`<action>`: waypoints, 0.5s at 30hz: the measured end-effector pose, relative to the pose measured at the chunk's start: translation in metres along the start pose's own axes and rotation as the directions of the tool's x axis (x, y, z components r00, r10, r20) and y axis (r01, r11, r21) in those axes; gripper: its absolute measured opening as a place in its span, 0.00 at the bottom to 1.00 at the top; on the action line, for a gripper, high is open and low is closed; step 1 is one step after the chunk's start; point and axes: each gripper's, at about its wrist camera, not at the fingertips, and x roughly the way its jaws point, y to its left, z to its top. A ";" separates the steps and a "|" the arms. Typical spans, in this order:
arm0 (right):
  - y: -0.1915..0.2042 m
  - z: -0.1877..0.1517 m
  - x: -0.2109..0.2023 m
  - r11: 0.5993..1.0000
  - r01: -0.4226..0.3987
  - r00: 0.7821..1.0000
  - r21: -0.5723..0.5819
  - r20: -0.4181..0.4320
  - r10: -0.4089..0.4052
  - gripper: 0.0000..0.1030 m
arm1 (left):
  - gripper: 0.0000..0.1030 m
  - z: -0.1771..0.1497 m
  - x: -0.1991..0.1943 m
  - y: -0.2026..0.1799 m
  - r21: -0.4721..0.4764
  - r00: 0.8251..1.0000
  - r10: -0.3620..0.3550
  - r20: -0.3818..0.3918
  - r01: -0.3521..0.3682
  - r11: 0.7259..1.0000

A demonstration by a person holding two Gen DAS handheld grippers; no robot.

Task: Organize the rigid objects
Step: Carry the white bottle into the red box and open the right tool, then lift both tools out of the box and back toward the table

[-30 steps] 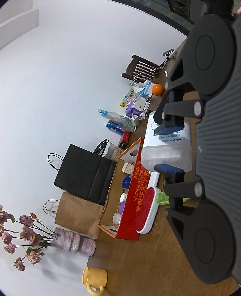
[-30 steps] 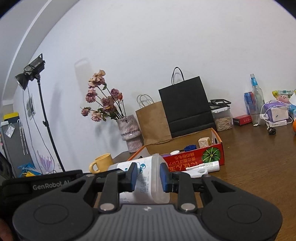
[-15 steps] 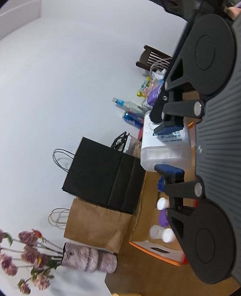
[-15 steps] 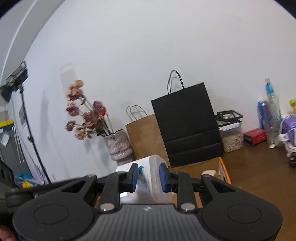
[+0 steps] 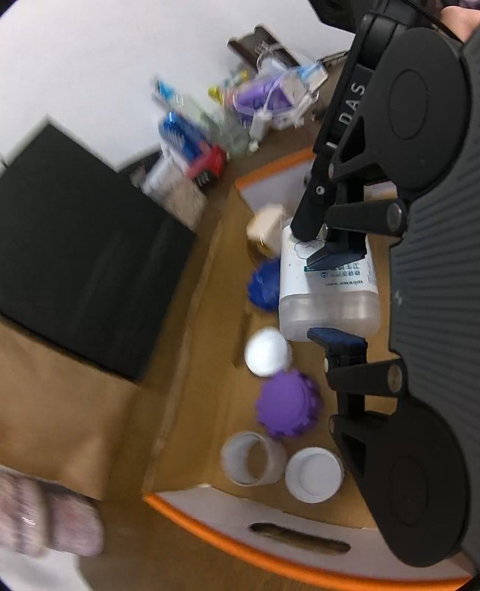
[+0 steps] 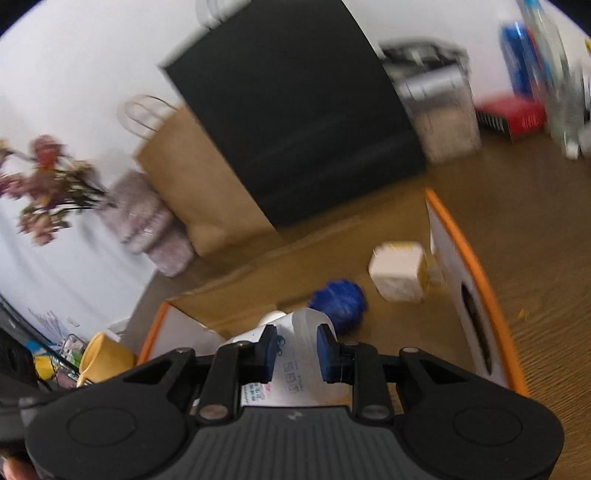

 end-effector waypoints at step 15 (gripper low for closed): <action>0.014 -0.003 0.019 0.988 0.101 0.995 -0.115 0.011 -0.100 0.28 | 0.40 0.006 -0.003 0.006 0.000 0.996 0.084 0.027 -0.084 0.996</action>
